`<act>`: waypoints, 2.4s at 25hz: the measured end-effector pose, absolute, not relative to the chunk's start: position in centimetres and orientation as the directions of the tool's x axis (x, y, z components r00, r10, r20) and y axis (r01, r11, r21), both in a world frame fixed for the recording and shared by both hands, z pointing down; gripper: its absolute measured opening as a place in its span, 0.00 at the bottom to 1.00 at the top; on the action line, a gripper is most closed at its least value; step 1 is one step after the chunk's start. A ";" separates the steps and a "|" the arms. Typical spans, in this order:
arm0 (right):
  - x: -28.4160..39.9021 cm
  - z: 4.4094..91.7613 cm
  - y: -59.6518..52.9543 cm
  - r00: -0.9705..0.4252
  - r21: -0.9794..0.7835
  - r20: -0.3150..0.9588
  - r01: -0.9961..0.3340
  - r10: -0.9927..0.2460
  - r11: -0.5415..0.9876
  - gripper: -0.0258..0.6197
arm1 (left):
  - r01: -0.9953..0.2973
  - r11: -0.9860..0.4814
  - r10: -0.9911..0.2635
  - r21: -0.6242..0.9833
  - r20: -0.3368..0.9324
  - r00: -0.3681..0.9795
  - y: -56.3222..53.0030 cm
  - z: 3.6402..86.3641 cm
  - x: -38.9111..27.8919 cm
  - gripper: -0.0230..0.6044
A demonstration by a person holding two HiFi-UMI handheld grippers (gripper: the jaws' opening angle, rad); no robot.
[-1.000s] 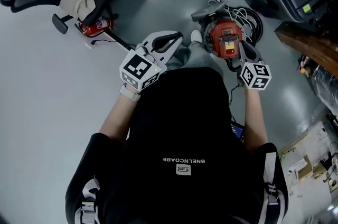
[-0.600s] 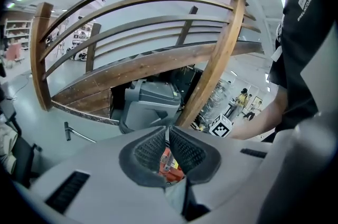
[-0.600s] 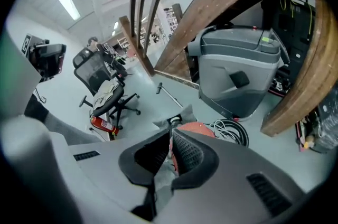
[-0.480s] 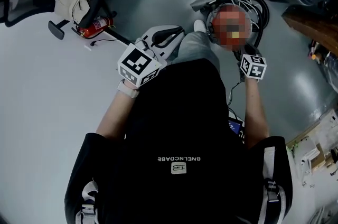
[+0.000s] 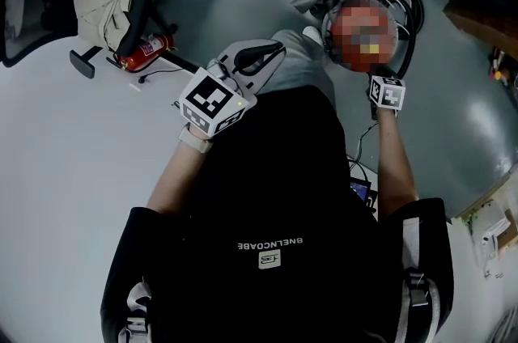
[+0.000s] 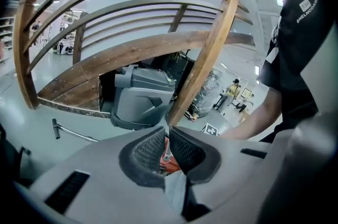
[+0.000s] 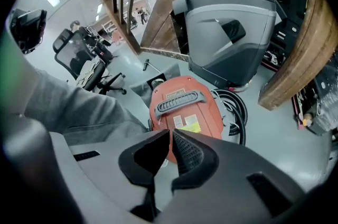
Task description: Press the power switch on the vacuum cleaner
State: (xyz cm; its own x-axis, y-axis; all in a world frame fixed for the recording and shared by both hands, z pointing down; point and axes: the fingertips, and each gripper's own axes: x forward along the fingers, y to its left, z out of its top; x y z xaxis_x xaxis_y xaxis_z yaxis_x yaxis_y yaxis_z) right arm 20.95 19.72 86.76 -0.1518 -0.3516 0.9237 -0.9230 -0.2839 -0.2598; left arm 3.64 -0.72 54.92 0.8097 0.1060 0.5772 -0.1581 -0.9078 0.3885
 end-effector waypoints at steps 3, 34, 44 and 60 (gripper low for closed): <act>21.0 90.0 20.5 -0.137 -0.247 0.932 -0.917 -0.335 -0.313 0.09 | -0.138 -0.909 0.131 0.394 0.584 0.801 -0.4 57.2 4.0 0.06; 20.2 91.1 19.2 -0.055 -0.162 0.963 -0.900 -0.263 -0.406 0.09 | -0.123 -0.907 0.122 0.403 0.529 0.840 -1.2 56.2 2.1 0.06; 20.4 81.6 13.0 -0.078 -0.174 0.927 -0.957 -0.367 -0.234 0.09 | -0.204 -0.897 0.013 0.393 0.483 0.875 -3.4 49.3 -0.4 0.06; 16.3 55.1 -7.1 -0.206 -0.158 0.698 -0.978 -0.685 0.133 0.09 | -0.434 -0.836 -0.309 0.335 0.365 0.878 -10.2 37.4 -5.2 0.06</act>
